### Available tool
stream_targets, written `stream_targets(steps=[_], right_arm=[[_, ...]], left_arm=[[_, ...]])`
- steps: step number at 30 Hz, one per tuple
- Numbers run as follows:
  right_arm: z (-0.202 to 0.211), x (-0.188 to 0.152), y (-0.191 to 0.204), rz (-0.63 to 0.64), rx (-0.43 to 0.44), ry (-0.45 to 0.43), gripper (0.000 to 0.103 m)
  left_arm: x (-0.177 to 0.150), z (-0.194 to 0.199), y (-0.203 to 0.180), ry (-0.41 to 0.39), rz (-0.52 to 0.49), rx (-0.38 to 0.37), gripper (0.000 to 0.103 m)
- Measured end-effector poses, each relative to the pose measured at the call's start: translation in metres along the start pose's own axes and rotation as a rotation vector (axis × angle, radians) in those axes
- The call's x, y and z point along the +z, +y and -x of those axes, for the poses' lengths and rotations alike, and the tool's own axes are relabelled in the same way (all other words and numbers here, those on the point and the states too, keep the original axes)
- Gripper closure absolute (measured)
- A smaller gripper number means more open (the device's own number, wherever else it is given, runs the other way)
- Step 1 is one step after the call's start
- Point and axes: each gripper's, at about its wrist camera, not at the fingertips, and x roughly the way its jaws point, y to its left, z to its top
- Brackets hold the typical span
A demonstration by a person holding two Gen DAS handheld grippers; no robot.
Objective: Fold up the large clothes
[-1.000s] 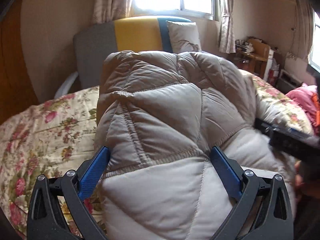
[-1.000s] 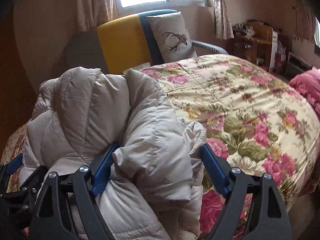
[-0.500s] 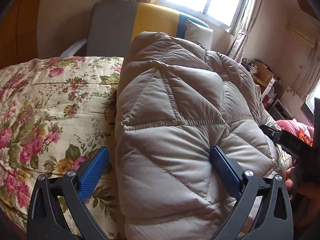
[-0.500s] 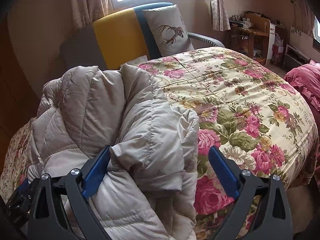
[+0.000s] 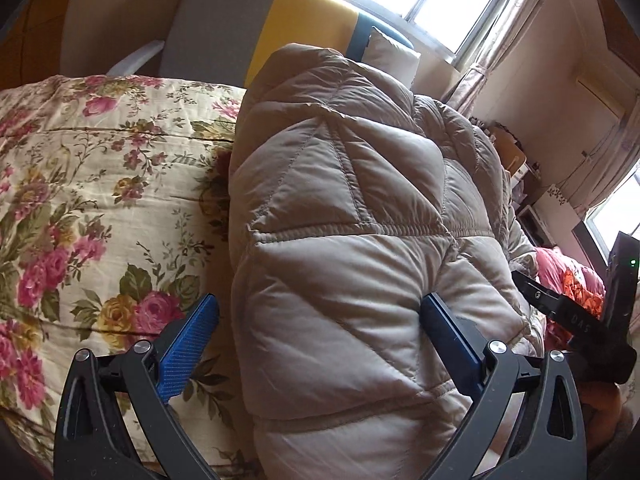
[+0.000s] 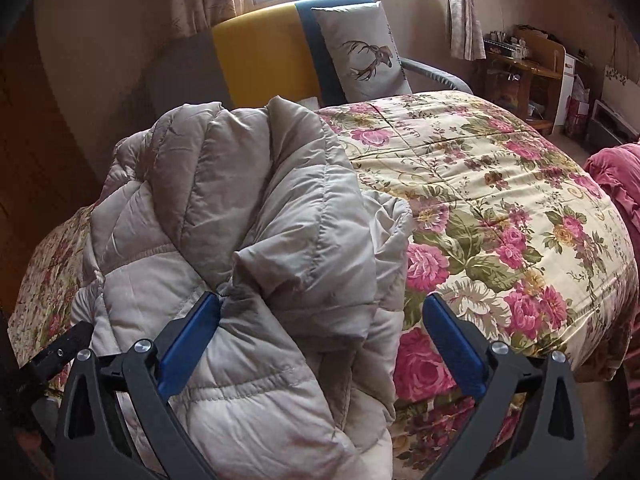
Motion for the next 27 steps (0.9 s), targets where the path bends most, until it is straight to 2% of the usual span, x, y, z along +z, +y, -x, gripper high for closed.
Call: stream_targets(steps=[4, 8, 11, 18, 20, 24, 27], right_arm=[[-0.007, 0.000, 0.001, 0.014, 0.015, 0.017, 0.002], [-0.016, 0.000, -0.007, -0.014, 0.062, 0.049, 0.002], [-0.024, 0.000, -0.015, -0.057, 0.114, 0.085, 0.002], [-0.039, 0.001, -0.029, -0.112, 0.214, 0.148, 0.002], [-0.047, 0.002, -0.035, -0.148, 0.274, 0.183, 0.002], [-0.077, -0.005, -0.063, -0.336, 0.496, 0.323, 0.002], [-0.076, -0.004, -0.066, -0.293, 0.545, 0.339, 0.002]], left_arm=[[-0.003, 0.006, 0.008, -0.001, -0.002, -0.032, 0.003], [-0.008, 0.001, 0.016, 0.051, 0.029, -0.118, 0.003], [-0.014, -0.009, 0.018, 0.119, 0.060, -0.213, 0.003], [-0.017, -0.022, 0.019, 0.176, 0.086, -0.276, 0.003], [-0.016, -0.025, 0.019, 0.188, 0.097, -0.286, 0.003], [-0.011, -0.033, 0.015, 0.222, 0.088, -0.296, 0.003], [-0.010, -0.034, 0.011, 0.238, 0.075, -0.292, 0.003]])
